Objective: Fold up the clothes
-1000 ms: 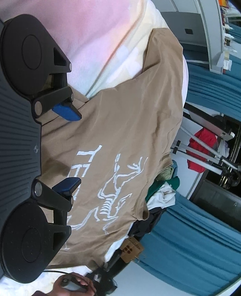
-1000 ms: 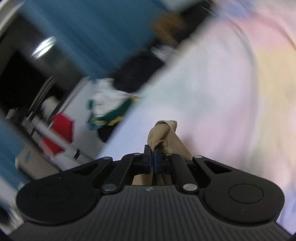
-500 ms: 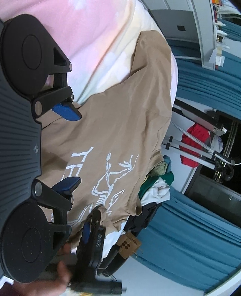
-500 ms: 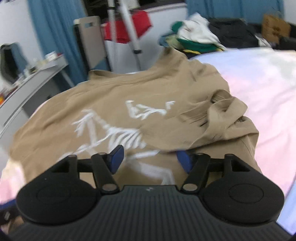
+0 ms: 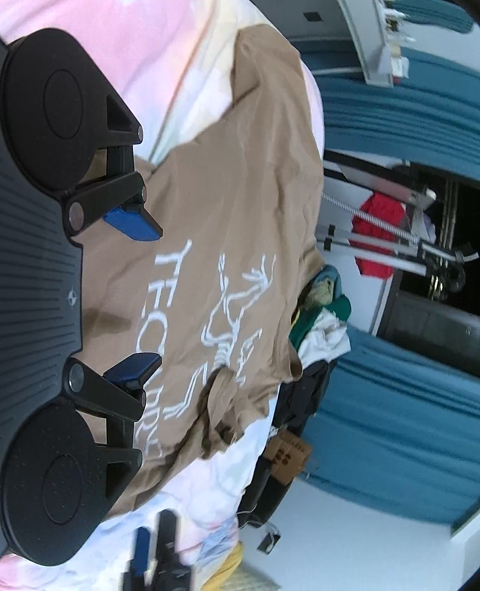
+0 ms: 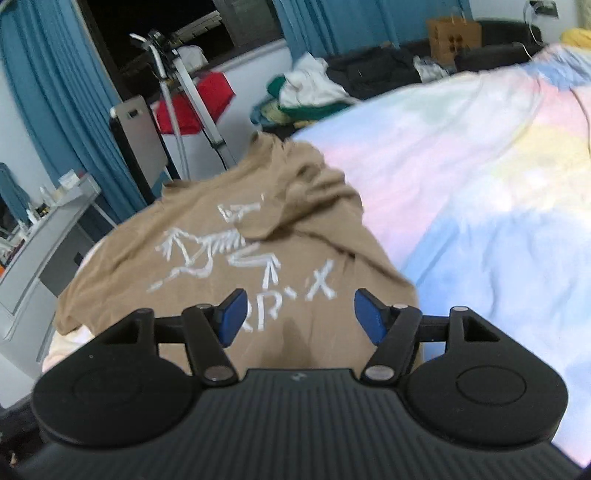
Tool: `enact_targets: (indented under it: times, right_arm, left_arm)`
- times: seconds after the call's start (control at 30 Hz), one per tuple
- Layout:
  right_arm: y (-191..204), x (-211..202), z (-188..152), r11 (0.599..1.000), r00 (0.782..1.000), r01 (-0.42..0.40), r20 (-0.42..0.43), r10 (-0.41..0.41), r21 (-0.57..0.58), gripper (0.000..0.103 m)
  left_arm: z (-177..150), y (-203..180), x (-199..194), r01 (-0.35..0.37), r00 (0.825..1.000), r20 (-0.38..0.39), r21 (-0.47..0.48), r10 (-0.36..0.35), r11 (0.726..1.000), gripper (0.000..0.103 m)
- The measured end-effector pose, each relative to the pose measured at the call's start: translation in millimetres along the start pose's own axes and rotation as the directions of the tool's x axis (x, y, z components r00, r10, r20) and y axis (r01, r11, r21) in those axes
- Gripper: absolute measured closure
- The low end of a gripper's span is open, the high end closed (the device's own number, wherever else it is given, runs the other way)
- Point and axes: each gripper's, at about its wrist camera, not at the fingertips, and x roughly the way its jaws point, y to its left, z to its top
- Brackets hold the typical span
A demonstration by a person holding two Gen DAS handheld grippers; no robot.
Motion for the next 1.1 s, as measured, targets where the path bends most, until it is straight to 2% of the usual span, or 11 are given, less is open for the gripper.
enact_targets:
  times: [0.17,0.23,0.33,0.47,0.57,0.73,0.83,0.9,0.93,1.03,1.1]
  right_arm:
    - [-18,12,3,0.999,1.000,0.014,0.017,-0.015,0.036,0.038]
    - [-26,17,4,0.998,1.000,0.019,0.023,-0.020,0.054,0.038]
    - [-44,23,4,0.992,1.000,0.013,0.019,-0.016,0.122,0.037]
    - [-63,34,7,0.976,1.000,0.016,0.015,-0.020,0.216,0.036]
    - [-73,44,9,0.960,1.000,0.009,0.003,-0.010,0.280,0.036]
    - [-83,58,10,0.942,1.000,0.004,-0.018,0.002,0.336,0.036]
    - [-87,62,9,0.934,1.000,0.001,-0.025,0.008,0.356,0.036]
    - [-88,62,9,0.931,1.000,-0.002,-0.025,0.012,0.365,0.037]
    - [-88,62,9,0.929,1.000,-0.003,-0.024,0.013,0.369,0.037]
    - [-89,60,9,0.927,1.000,-0.005,-0.025,0.015,0.376,0.037]
    - [-89,59,9,0.926,1.000,-0.006,-0.024,0.017,0.378,0.036]
  left_arm:
    - [26,-36,31,-0.031,0.999,0.014,0.196,0.029,0.980,0.035]
    - [43,-52,55,-0.008,1.000,0.018,0.261,0.004,0.965,0.038]
    - [67,-81,101,0.037,0.999,0.002,0.369,-0.040,0.929,0.042]
    - [90,-114,164,0.097,0.995,-0.066,0.442,-0.075,0.892,0.059]
    - [92,-135,196,0.136,0.989,-0.114,0.524,-0.089,0.841,0.062]
    - [87,-165,239,0.202,0.976,-0.199,0.653,-0.092,0.730,0.075]
    - [84,-170,246,0.214,0.973,-0.216,0.681,-0.087,0.701,0.093]
    - [86,-167,245,0.203,0.976,-0.201,0.677,-0.088,0.707,0.100]
    - [89,-164,242,0.197,0.978,-0.187,0.663,-0.096,0.722,0.100]
    - [112,-147,224,0.173,0.985,-0.117,0.579,-0.129,0.797,0.101]
    - [129,-131,216,0.151,0.989,-0.081,0.501,-0.127,0.852,0.101]
